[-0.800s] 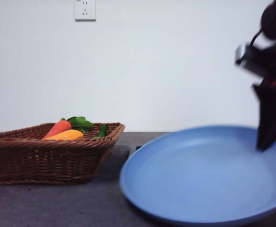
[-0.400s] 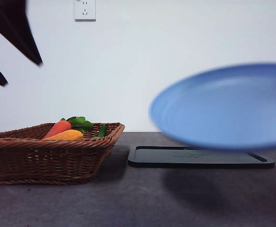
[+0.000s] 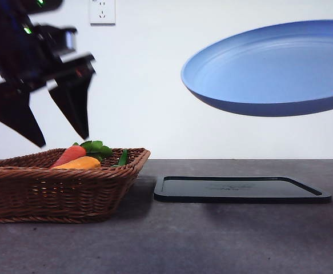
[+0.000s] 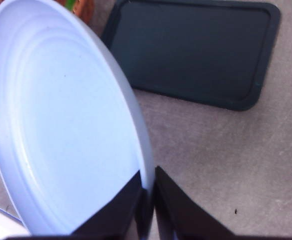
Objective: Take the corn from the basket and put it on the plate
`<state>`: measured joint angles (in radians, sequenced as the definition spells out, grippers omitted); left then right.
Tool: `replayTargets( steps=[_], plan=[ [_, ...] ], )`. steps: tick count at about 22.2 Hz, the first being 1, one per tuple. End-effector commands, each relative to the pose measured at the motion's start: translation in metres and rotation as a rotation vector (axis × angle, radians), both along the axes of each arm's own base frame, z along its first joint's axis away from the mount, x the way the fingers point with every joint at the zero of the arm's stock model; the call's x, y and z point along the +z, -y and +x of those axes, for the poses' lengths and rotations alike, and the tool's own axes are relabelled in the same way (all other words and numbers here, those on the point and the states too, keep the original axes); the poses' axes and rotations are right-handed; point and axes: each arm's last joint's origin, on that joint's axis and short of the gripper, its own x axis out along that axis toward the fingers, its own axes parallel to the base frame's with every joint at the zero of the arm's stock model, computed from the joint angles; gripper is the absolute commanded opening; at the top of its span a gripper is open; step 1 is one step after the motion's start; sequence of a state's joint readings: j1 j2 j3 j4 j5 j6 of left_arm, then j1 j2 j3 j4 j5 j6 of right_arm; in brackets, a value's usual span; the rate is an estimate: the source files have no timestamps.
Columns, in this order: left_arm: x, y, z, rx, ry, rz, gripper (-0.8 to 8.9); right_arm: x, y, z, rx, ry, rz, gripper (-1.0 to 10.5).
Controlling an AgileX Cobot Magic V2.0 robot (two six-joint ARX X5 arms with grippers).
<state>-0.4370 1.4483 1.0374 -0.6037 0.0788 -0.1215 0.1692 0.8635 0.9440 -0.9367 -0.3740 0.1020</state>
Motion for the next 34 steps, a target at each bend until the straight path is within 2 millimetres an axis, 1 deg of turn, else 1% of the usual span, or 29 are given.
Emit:
replayTargets(
  steps=[1,5,8,12,14,18,21,23,26,28,31,34],
  plan=[
    [-0.010,0.009,0.013,-0.005,-0.023,0.031,4.17,0.007,-0.001,0.001,0.007,0.023,0.015,0.0],
    [-0.030,0.014,0.024,-0.004,-0.065,0.053,4.16,0.007,-0.001,0.001,0.007,0.028,0.015,0.0],
    [-0.034,0.016,0.028,-0.005,-0.052,0.047,4.13,0.007,-0.001,0.002,0.007,0.033,0.015,0.0],
    [-0.047,0.018,0.032,-0.006,-0.090,0.066,4.12,0.007,-0.001,0.002,0.009,0.036,0.014,0.0],
    [-0.048,0.019,0.032,-0.007,-0.094,0.066,3.98,0.008,-0.001,0.002,0.009,0.040,0.014,0.0],
    [-0.048,0.020,0.032,-0.010,-0.089,0.064,3.06,0.008,-0.001,0.003,0.008,0.047,0.015,0.0],
    [-0.048,0.020,0.032,-0.009,-0.088,0.063,1.68,0.008,-0.001,0.003,0.008,0.048,0.015,0.0],
    [-0.047,0.020,0.033,-0.006,-0.086,0.060,1.42,0.008,-0.001,0.003,0.008,0.048,0.015,0.0],
    [-0.036,0.020,0.035,0.001,-0.059,0.045,1.42,0.007,-0.001,0.005,0.007,0.042,0.016,0.0],
    [-0.019,0.020,0.036,0.001,-0.028,0.029,1.42,0.005,-0.002,0.010,0.006,0.024,0.014,0.0],
    [0.016,0.020,0.032,-0.020,0.028,-0.034,1.42,-0.004,-0.005,0.027,0.000,-0.014,0.015,0.0],
    [0.052,0.021,0.023,-0.081,0.064,-0.187,1.42,-0.019,-0.010,0.054,0.008,-0.074,0.047,0.0]
  ],
)
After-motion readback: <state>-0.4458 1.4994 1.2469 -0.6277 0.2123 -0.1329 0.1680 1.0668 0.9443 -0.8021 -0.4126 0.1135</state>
